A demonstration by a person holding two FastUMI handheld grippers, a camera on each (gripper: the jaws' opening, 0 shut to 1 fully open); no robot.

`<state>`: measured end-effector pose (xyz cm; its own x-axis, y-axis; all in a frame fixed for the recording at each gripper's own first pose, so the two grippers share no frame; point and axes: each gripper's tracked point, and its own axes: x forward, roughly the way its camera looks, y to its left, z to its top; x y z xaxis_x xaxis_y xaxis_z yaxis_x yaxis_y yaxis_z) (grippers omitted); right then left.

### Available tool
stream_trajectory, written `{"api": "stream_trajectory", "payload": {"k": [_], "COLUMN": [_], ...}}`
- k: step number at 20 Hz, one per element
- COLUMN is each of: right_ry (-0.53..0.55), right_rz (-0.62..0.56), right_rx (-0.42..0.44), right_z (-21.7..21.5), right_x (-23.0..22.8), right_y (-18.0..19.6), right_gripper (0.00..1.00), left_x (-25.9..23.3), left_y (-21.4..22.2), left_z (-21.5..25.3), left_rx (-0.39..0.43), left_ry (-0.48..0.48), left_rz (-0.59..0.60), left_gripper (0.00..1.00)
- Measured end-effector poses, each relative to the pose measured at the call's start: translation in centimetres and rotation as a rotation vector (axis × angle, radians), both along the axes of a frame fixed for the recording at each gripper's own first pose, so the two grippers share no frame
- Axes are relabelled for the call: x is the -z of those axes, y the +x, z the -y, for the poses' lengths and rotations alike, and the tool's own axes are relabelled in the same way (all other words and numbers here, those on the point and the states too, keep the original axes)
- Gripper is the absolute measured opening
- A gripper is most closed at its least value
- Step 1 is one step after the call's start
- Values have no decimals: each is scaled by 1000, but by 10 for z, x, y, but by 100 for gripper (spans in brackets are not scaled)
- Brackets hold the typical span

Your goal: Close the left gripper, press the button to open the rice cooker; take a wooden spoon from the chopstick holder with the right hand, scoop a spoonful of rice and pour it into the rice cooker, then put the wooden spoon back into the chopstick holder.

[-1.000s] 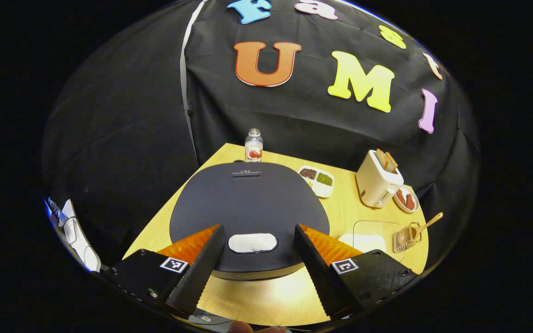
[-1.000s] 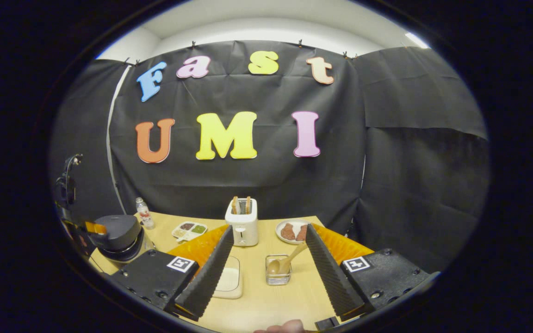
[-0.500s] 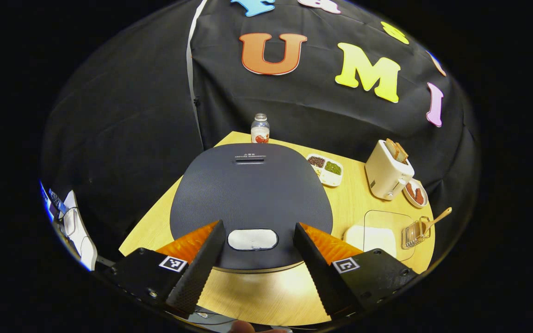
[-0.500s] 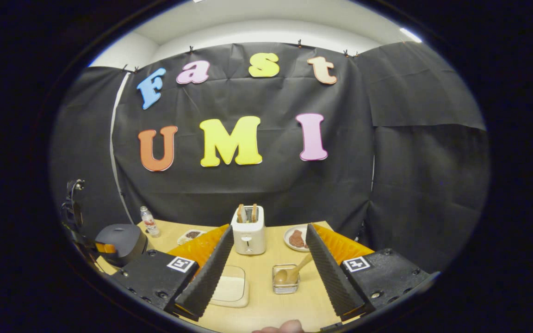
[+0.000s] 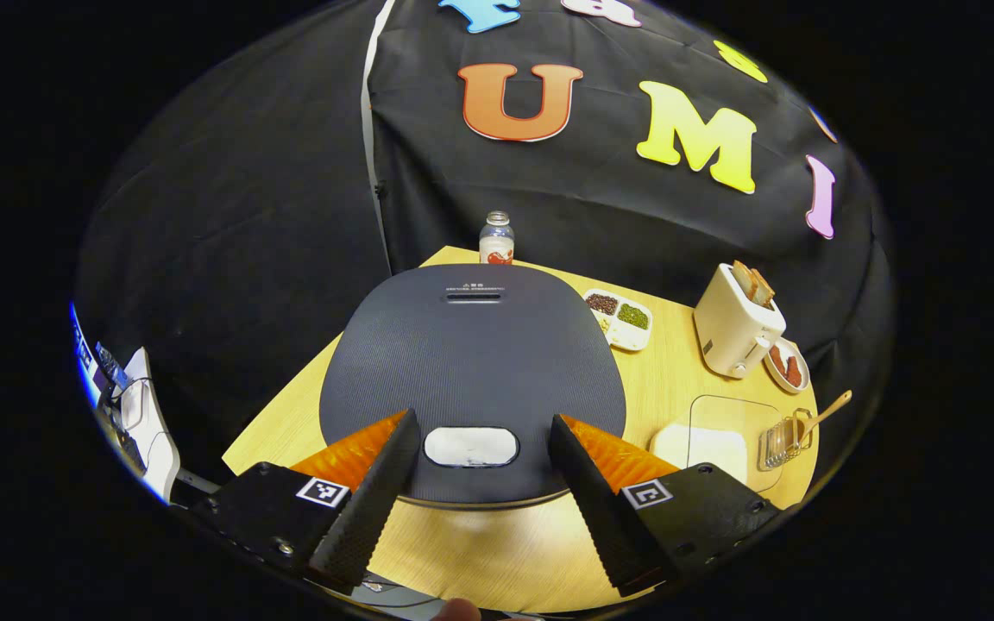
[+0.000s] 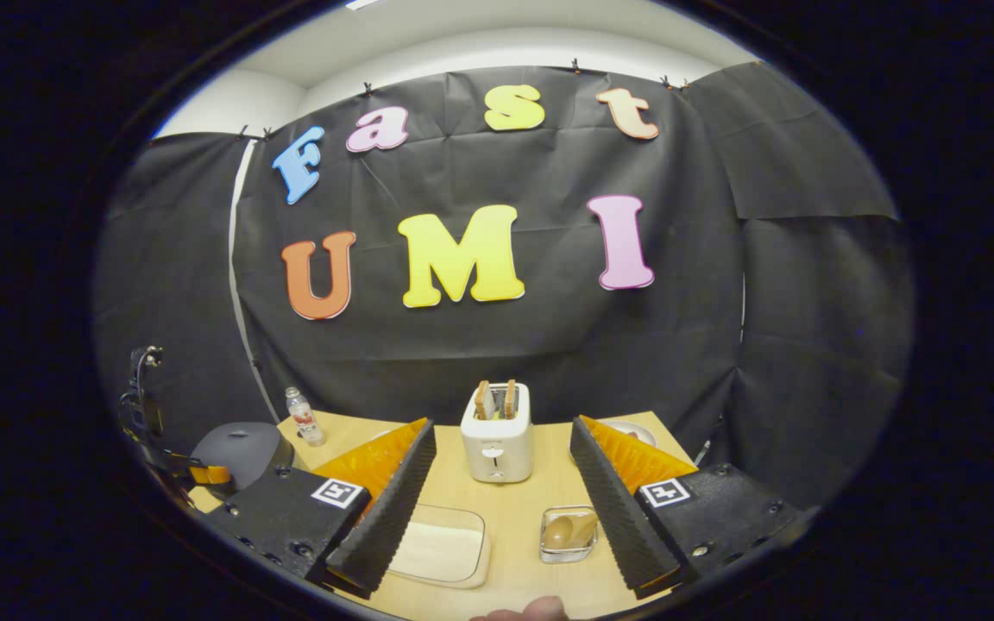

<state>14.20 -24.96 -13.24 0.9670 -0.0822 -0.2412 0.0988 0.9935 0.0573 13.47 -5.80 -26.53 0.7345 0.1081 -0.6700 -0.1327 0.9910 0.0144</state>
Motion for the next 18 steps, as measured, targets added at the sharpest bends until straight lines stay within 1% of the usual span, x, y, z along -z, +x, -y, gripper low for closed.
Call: {"api": "stream_trajectory", "payload": {"k": [1,2,3,4,6,7,8,10,11,12,13,14,15,18], "right_ry": [7,12,14,15,6,0,-6,-12,-13,-16,-21,-26,-29,-41], "right_rz": [-2,0,2,10,27,38,50,69,77,85,95,110,122,158], "right_rx": [-9,-17,-24,-30,-37,-38,-38,-39,-40,-41,-38,-34,-25,-6], "right_z": [0,-1,-2,-4,-10,-12,-15,-24,-30,-36,-42,-48,-54,-71], "right_x": [2,2,2,-1,-8,-13,-18,-28,-33,-38,-43,-51,-58,-76], "right_y": [3,5,6,4,-4,-10,-18,-35,-46,-57,-71,-86,-102,-158], "right_gripper": [100,98,100,98,98,100,100,100,100,100,100,98,100,100], "left_x": [0,-1,-3,-6,-16,-24,-36,-65,-79,-101,-115,-132,-147,-182], "left_y": [1,3,4,6,2,0,-3,-13,-20,-29,-43,-56,-71,-125], "left_z": [-1,-1,-1,-2,-1,1,4,14,22,30,34,39,44,51], "left_rx": [-7,-14,-21,-32,-44,-42,-32,21,61,94,124,154,185,258], "left_ry": [4,6,2,-7,-22,-23,-23,-27,-28,-17,-6,-1,4,12], "left_rz": [0,3,9,18,45,72,104,192,233,265,303,347,388,495], "left_gripper": [100,99,99,99,97,96,96,96,96,96,96,96,96,96]}}
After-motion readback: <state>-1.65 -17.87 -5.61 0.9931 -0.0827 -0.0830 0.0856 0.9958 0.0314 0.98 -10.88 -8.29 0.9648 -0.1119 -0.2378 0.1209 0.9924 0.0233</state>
